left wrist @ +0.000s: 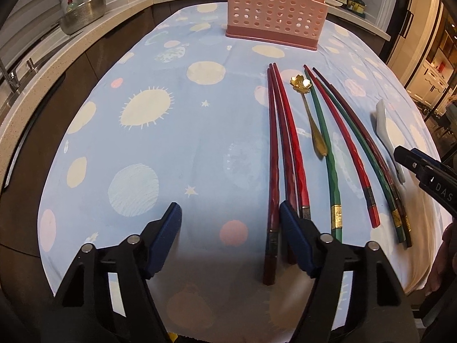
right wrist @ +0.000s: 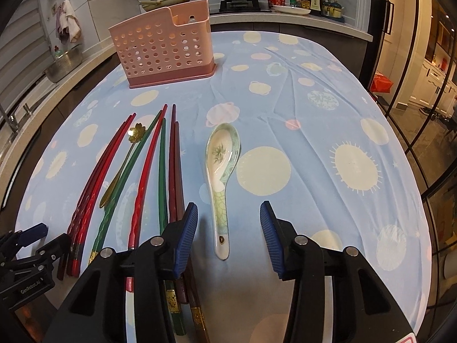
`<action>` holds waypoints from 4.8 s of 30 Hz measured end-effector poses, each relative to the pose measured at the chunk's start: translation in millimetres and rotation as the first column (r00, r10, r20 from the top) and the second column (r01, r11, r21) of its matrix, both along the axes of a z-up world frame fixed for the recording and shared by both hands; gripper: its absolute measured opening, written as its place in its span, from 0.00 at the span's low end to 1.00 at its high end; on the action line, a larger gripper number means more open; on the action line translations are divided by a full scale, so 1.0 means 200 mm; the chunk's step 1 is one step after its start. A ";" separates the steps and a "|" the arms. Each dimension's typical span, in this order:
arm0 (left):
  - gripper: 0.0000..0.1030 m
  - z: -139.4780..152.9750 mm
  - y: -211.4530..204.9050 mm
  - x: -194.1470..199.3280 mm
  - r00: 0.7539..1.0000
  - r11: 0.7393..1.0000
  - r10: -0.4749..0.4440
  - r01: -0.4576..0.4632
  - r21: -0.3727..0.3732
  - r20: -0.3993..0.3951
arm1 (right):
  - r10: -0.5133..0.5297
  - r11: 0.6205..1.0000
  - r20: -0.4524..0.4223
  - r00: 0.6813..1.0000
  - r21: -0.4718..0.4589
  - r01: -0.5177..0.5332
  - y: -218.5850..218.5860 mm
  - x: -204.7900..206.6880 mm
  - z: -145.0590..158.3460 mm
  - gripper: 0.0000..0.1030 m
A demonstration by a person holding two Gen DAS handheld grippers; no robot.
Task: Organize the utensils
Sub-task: 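Grasp a dark red chopstick with the left gripper while the right gripper grasps the white ceramic spoon, then lift and carry the chopstick with the left gripper while the right gripper carries the spoon to the pink caddy, then lower the chopstick into the caddy and open the left gripper while the right gripper releases the spoon inside, then move the left gripper to a dark red chopstick while the right gripper moves to a brown chopstick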
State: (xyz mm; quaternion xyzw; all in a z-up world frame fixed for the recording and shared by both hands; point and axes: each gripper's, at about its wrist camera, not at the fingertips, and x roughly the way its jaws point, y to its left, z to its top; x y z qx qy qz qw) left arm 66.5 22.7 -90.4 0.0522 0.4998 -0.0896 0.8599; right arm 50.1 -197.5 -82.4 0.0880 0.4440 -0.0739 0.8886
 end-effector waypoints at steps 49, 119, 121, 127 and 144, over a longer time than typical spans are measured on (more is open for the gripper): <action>0.07 0.39 -0.01 -0.02 0.988 0.984 -0.062 0.085 -0.158 0.140 | 0.070 0.994 0.128 0.989 0.080 -0.080 -0.07 -0.07 0.27 0.07; 0.30 1.27 -0.18 1.10 0.883 0.981 -0.009 0.098 -0.167 0.470 | 0.127 0.977 0.291 0.948 0.129 -0.171 -0.15 0.99 0.77 0.23; 0.31 1.24 -0.16 1.04 0.885 0.981 -0.013 0.102 -0.167 0.465 | 0.127 0.980 0.293 0.948 0.110 -0.165 -0.14 0.91 0.76 0.25; 0.32 1.06 -0.12 0.87 0.913 0.984 -0.030 0.098 -0.148 0.408 | 0.135 0.983 0.269 0.954 0.083 -0.163 -0.10 0.69 0.69 0.25; 0.32 0.41 -0.08 0.36 0.982 0.986 -0.102 0.121 -0.117 0.156 | 0.103 0.991 0.120 0.987 0.076 -0.112 -0.04 0.08 0.31 0.25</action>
